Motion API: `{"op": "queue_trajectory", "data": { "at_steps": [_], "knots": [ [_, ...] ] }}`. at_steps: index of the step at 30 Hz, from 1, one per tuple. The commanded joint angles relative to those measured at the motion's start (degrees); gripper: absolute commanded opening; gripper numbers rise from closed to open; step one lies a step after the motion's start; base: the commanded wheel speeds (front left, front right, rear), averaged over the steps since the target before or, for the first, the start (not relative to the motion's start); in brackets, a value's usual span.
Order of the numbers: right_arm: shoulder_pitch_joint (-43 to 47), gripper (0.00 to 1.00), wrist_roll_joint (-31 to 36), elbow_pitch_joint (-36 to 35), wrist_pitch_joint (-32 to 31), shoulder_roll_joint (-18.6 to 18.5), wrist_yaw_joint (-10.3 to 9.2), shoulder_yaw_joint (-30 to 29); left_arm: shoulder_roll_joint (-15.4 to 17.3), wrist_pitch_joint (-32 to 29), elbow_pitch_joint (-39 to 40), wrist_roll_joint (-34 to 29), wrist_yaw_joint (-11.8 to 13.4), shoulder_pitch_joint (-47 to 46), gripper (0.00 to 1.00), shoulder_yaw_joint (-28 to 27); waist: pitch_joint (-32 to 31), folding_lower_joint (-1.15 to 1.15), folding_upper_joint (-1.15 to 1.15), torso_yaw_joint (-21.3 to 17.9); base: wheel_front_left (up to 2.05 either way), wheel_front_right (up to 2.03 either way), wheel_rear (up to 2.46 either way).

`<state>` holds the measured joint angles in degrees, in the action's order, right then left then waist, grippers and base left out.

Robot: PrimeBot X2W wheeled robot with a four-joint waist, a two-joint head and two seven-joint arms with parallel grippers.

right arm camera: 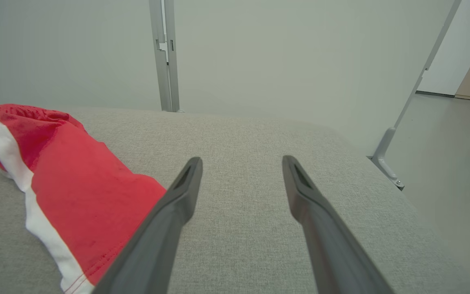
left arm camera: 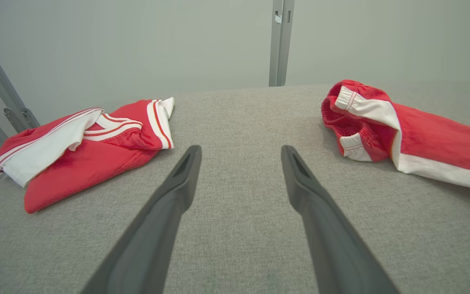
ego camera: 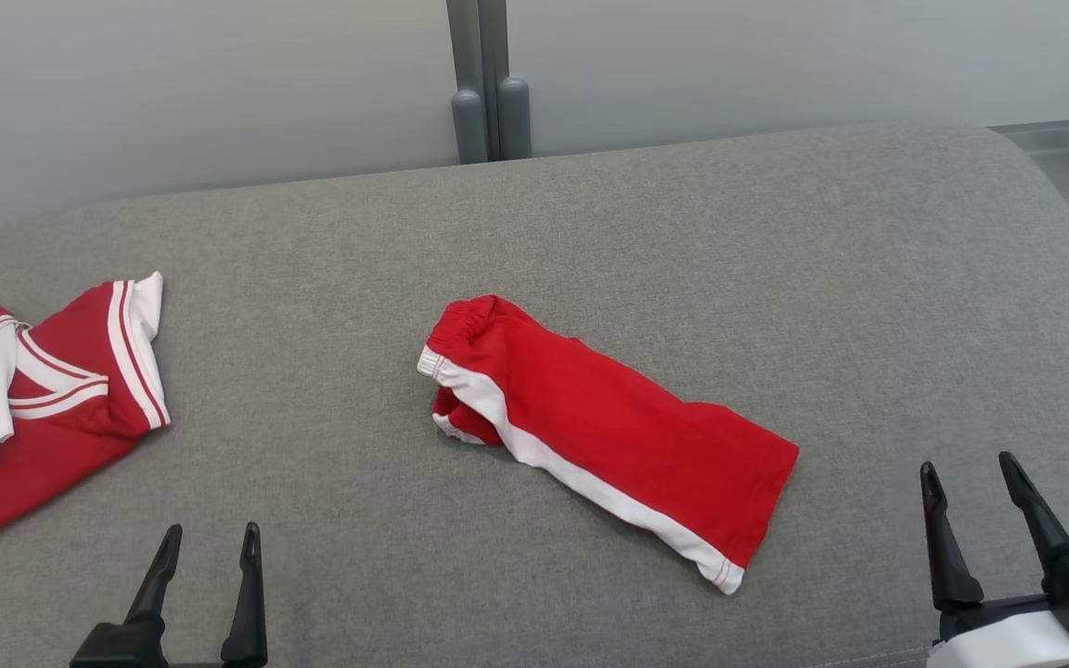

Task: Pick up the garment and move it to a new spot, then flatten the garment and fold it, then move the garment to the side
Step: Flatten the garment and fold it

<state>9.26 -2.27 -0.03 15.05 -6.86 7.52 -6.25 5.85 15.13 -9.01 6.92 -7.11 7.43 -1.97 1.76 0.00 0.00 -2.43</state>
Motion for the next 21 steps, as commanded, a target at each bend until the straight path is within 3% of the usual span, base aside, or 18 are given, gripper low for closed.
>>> {"op": "queue_trajectory", "data": {
  "at_steps": [1,9,13,21],
  "knots": [
    [-0.58,1.0,-0.25,-0.34,0.19,0.06,-0.06,0.74,-0.24,0.03,0.41,-0.37,-0.3,-1.23,1.0,-0.21,0.16,0.0,0.0,-0.02,0.0,0.0,0.0],
    [-1.53,1.0,-3.53,-1.81,0.19,-0.55,-0.06,10.45,-0.6,0.02,1.56,-3.01,-0.32,-5.94,1.0,5.24,2.97,0.0,0.0,-0.32,0.0,0.0,0.0],
    [-2.29,1.0,-4.37,1.72,0.18,-2.04,-0.06,16.01,-0.85,-2.5,-0.72,-5.12,-0.35,-11.93,1.0,10.78,5.62,0.0,0.0,-0.36,0.0,0.0,0.0],
    [-4.37,1.0,-5.87,8.29,0.19,-3.68,-0.06,21.71,-2.22,-8.31,-6.8,-6.57,-0.28,-24.16,1.0,17.3,10.92,0.0,0.0,-0.8,0.0,0.0,0.0]
  ]
}}
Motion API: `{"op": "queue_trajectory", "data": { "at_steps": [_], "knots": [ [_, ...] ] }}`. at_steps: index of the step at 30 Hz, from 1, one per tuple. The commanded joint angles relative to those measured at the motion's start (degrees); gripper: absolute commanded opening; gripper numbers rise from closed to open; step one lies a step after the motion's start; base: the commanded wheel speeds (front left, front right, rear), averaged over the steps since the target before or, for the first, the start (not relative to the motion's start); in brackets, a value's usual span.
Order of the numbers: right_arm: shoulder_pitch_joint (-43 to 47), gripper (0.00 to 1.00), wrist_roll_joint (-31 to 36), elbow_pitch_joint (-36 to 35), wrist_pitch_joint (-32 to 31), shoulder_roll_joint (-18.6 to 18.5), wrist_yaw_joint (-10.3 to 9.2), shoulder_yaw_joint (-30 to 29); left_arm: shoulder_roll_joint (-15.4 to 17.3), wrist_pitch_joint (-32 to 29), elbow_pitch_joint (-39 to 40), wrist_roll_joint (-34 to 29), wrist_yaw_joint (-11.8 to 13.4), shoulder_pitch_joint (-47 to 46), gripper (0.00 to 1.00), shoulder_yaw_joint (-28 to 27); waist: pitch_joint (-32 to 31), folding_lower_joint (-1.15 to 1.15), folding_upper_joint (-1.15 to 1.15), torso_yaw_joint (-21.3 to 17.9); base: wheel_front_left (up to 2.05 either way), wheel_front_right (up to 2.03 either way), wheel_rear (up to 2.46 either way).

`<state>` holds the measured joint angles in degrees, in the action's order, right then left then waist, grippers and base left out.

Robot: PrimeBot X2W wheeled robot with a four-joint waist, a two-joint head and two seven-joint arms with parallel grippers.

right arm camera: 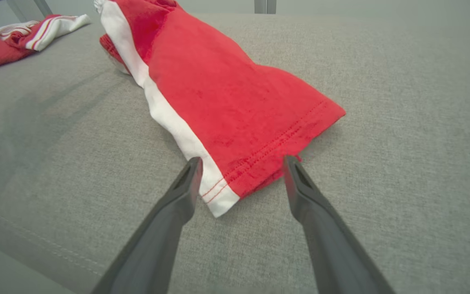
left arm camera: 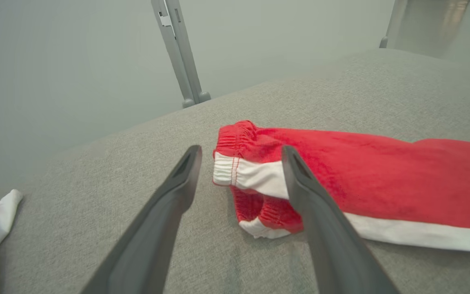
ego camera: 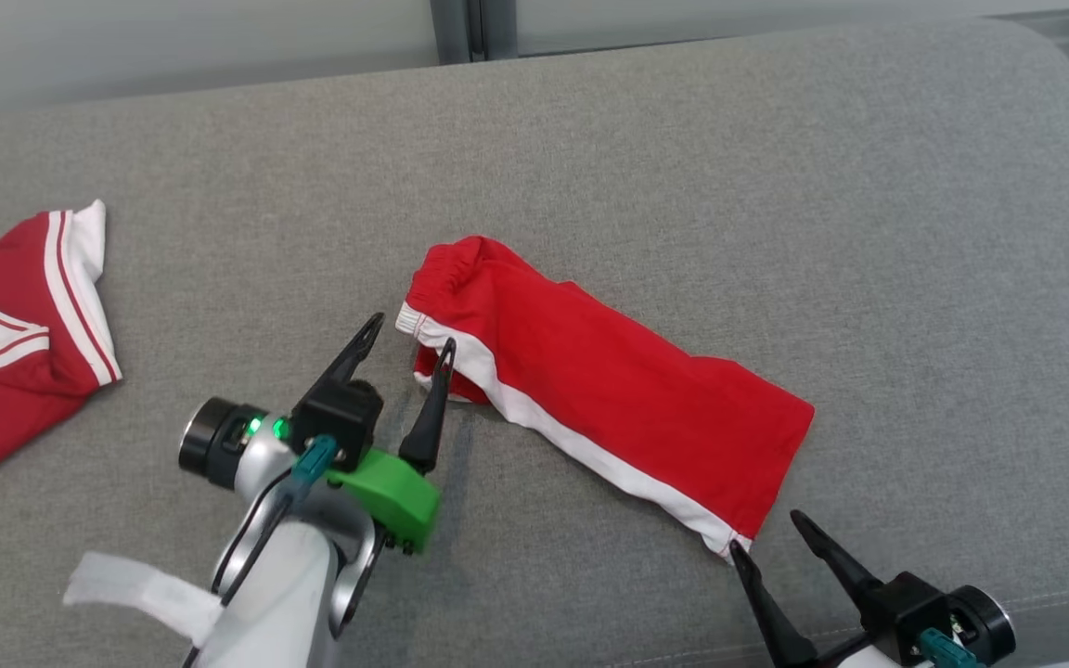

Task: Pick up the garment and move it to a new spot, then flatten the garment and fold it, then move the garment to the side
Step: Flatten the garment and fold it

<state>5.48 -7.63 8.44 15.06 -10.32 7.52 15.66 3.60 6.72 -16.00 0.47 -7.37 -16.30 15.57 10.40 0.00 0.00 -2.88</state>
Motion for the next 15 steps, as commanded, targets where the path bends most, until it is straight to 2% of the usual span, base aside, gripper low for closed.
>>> {"op": "queue_trajectory", "data": {
  "at_steps": [1,6,15],
  "knots": [
    [-1.05,1.0,-0.57,0.81,0.18,-0.52,-0.06,0.8,-0.09,-0.44,-1.05,-0.01,0.2,-1.87,1.0,0.43,2.83,0.0,0.0,-0.51,0.0,0.0,0.0],
    [-4.21,1.0,-1.97,5.13,0.18,-1.06,-0.06,4.8,-0.42,-1.89,-7.43,0.3,0.64,-8.15,1.0,3.67,4.54,0.0,0.0,-1.39,0.0,0.0,0.0],
    [-7.23,1.0,-4.25,9.2,0.18,-2.09,-0.06,9.83,-0.58,1.26,-14.67,2.08,1.3,-12.83,1.0,6.59,4.28,0.0,0.0,-1.59,0.0,0.0,0.0]
  ]
}}
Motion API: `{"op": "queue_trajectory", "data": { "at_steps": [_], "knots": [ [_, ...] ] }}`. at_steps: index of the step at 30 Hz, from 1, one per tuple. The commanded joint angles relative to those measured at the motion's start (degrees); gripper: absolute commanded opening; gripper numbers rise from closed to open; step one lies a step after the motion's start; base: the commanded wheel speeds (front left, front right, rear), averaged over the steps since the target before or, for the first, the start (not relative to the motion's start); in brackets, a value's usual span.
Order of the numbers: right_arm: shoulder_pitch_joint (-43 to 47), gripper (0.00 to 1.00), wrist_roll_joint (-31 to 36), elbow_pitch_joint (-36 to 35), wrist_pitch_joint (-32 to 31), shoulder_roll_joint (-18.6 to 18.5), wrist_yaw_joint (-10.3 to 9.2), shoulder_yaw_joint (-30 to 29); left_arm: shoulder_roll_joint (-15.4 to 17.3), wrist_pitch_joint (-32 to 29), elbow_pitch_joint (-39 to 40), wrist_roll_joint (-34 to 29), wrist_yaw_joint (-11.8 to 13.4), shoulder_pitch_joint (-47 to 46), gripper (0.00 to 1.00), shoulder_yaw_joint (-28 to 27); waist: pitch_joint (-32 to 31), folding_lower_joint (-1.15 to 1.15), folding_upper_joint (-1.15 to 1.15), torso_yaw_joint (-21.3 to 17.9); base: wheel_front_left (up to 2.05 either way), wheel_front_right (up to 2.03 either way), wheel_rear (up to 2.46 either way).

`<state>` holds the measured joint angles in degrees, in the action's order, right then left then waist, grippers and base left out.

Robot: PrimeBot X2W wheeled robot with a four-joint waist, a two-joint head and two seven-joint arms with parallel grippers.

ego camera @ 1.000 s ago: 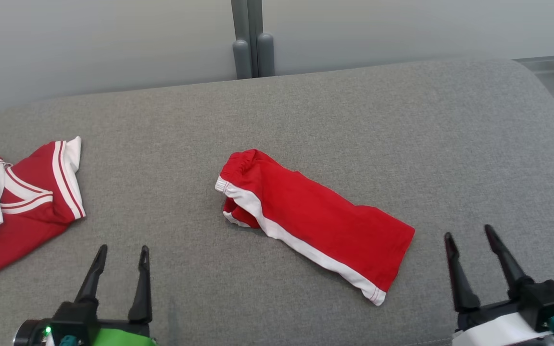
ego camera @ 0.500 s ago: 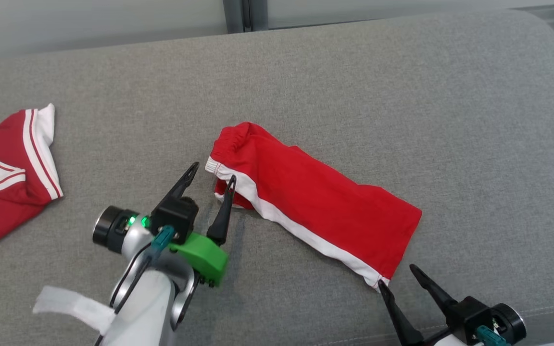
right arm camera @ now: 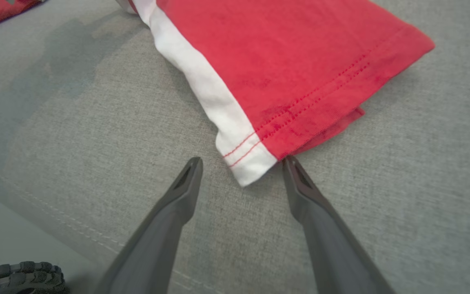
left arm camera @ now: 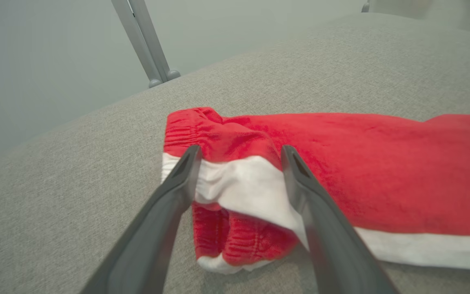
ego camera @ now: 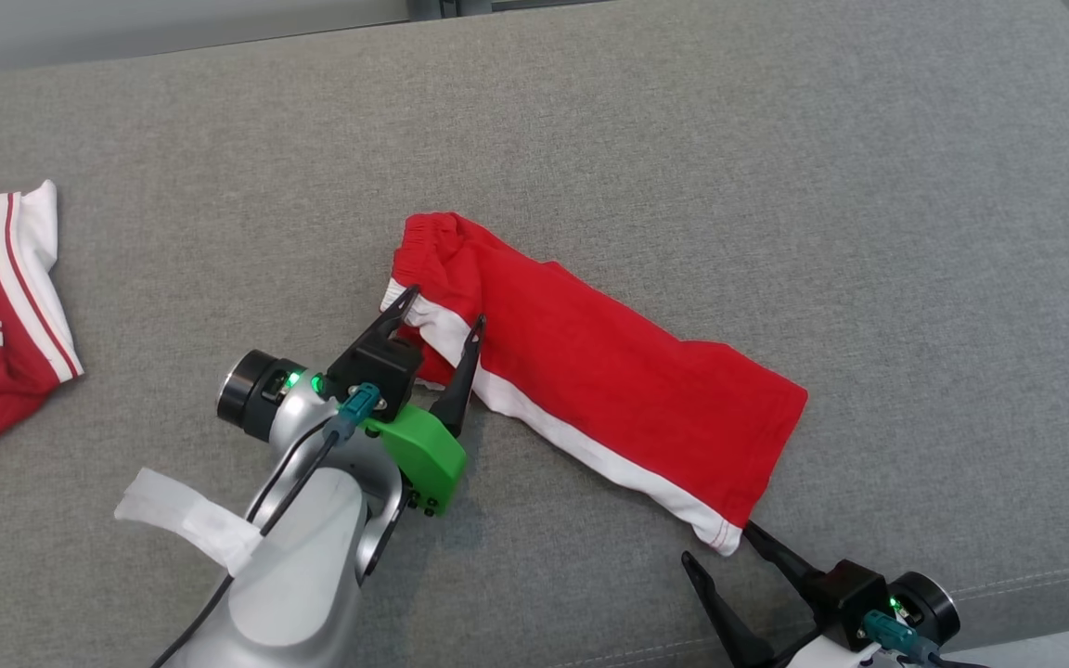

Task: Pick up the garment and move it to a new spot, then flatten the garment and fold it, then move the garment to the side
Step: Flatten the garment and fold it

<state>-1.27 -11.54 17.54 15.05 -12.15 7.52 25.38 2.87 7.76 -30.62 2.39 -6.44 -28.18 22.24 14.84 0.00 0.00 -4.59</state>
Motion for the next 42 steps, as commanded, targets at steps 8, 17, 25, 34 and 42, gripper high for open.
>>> {"op": "queue_trajectory", "data": {
  "at_steps": [8,17,25,34,42],
  "knots": [
    [0.18,0.83,-1.15,-0.4,0.19,-0.5,-0.06,0.98,0.11,2.07,-1.94,2.1,1.09,-2.21,1.0,1.78,-0.98,0.0,0.0,1.06,0.0,0.0,0.0],
    [0.42,0.5,-1.79,-0.45,0.19,-0.62,-0.06,1.19,0.53,1.15,-2.21,3.77,2.95,-2.99,1.0,1.12,-1.24,0.0,0.0,1.55,0.0,0.0,0.0],
    [-0.75,0.49,-1.78,-0.9,0.19,-0.89,-0.06,0.97,1.46,-1.49,-4.06,5.64,2.6,-4.86,1.0,-0.06,-0.34,0.0,0.0,1.73,0.0,0.0,0.0],
    [-1.08,0.47,-1.99,-1.2,0.19,-1.02,-0.06,1.28,1.16,-1.92,-8.07,7.73,1.89,-6.34,1.0,-0.09,-0.44,0.0,0.0,1.29,0.0,0.0,0.0],
    [-0.11,0.77,-1.41,-2.05,0.19,-1.33,-0.06,0.59,1.1,-1.94,-10.51,9.36,1.46,-6.06,1.0,0.34,-1.27,0.0,0.0,0.88,0.0,0.0,0.0]
  ]
}}
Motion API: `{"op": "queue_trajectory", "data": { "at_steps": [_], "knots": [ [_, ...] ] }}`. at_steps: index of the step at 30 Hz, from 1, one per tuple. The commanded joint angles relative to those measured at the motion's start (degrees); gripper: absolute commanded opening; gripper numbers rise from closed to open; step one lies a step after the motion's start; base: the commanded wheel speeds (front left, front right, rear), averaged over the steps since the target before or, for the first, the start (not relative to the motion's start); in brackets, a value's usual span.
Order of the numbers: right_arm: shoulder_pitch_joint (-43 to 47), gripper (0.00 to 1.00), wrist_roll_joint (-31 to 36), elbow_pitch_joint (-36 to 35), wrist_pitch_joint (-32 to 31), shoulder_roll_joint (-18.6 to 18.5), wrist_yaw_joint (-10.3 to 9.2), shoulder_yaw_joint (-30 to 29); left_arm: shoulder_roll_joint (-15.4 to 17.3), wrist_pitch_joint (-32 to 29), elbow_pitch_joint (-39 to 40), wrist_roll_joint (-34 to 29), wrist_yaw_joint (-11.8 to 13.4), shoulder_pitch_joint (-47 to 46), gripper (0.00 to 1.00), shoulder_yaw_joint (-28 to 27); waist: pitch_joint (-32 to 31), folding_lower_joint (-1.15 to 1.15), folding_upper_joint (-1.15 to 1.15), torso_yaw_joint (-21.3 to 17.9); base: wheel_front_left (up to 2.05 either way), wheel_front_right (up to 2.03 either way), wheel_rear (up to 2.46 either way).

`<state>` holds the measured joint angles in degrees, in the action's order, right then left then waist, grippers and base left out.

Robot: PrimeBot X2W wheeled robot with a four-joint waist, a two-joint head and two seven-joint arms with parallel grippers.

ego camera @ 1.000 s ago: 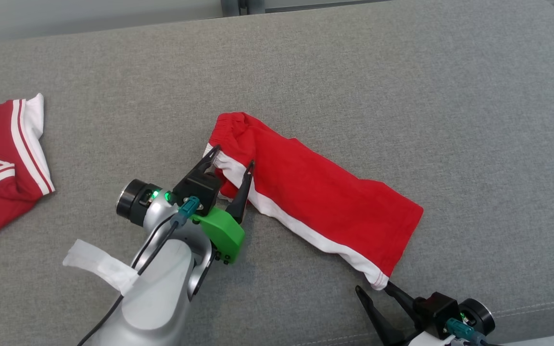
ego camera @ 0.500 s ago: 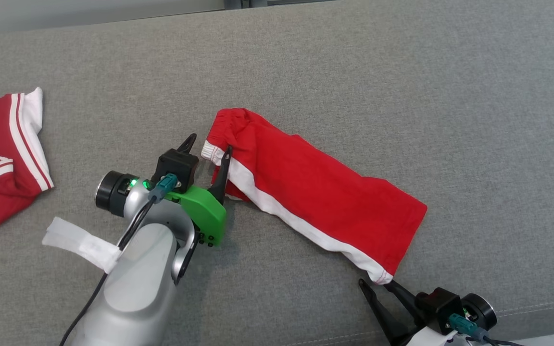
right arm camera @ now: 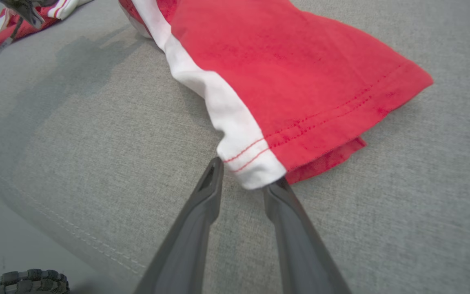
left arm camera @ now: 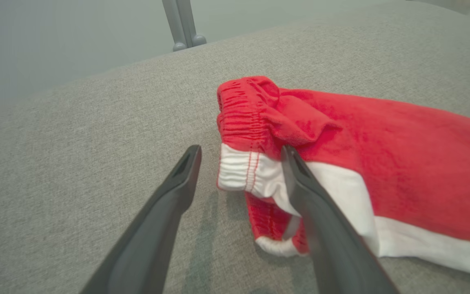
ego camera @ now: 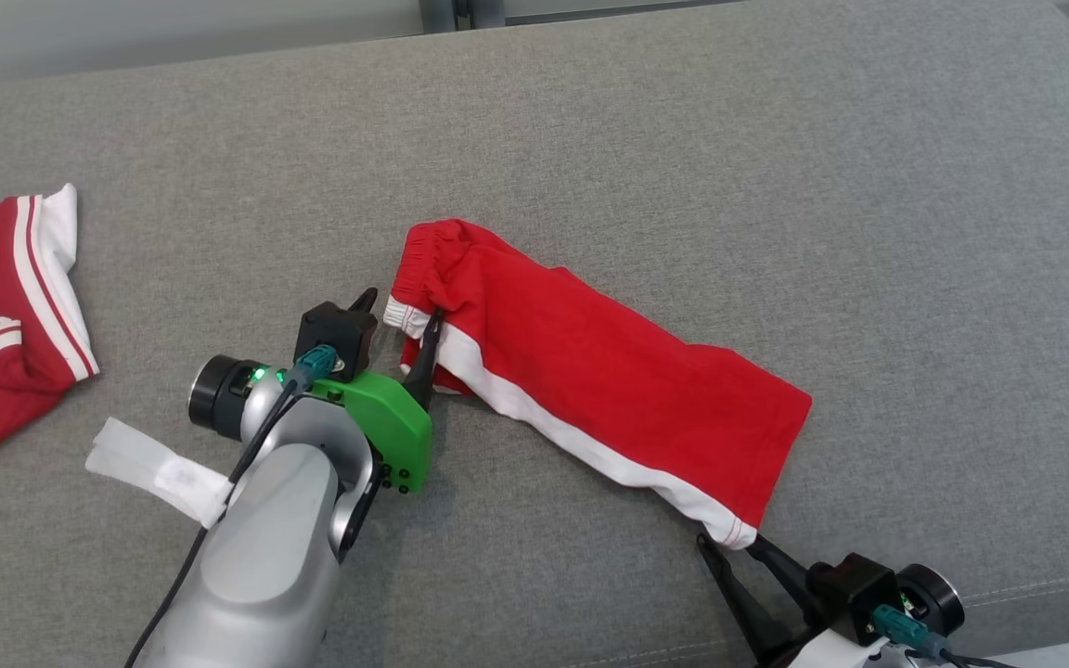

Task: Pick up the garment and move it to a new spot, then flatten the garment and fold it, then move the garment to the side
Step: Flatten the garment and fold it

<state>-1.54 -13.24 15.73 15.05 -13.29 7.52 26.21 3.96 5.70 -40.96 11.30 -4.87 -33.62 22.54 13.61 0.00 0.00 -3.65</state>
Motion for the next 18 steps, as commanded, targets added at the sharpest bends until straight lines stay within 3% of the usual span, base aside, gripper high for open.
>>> {"op": "queue_trajectory", "data": {
  "at_steps": [1,5,6,8,10,11,12,18],
  "knots": [
    [0.24,0.79,0.4,-0.37,0.19,-0.26,-0.06,-0.37,0.02,0.06,-0.42,0.61,-0.21,-0.63,1.0,0.12,-0.1,0.0,0.0,-0.1,0.0,0.0,0.0],
    [0.52,0.87,0.68,-0.75,0.19,-0.33,-0.06,-0.7,0.17,0.34,-1.15,1.06,-0.49,-0.81,1.0,0.41,-0.2,0.0,0.0,-0.28,0.0,0.0,0.0],
    [0.57,0.88,0.72,-0.83,0.19,-0.35,-0.06,-0.76,0.16,0.33,-1.28,1.23,-0.56,-0.87,0.87,0.52,-0.2,0.0,0.0,-0.3,0.0,0.0,0.0],
    [0.7,0.88,0.84,-1.0,0.19,-0.39,-0.06,-0.8,0.06,0.09,-1.63,1.49,-0.74,-0.93,0.5,0.93,-0.23,0.0,0.0,-0.37,0.0,0.0,0.0],
    [0.77,0.84,0.92,-1.19,0.19,-0.36,-0.06,-0.93,-0.05,-0.05,-1.89,1.79,-1.04,-1.01,0.34,1.3,-0.19,0.0,0.0,-0.44,0.0,0.0,0.0],
    [0.78,0.8,0.9,-1.27,0.19,-0.3,-0.06,-0.97,-0.09,-0.18,-1.96,1.92,-1.11,-1.03,0.15,1.52,-0.17,0.0,0.0,-0.47,0.0,0.0,0.0],
    [0.82,0.78,0.88,-1.33,0.19,-0.25,-0.06,-1.05,-0.14,-0.11,-1.92,2.13,-1.1,-1.06,0.04,1.67,-0.17,0.0,0.0,-0.48,0.0,0.0,0.0],
    [1.13,0.8,0.94,-1.19,0.19,-0.05,-0.06,-1.11,-0.29,0.43,-1.79,2.76,-1.03,-1.08,0.0,2.37,-0.42,0.0,0.0,-0.15,0.0,0.0,0.0]
  ]
}}
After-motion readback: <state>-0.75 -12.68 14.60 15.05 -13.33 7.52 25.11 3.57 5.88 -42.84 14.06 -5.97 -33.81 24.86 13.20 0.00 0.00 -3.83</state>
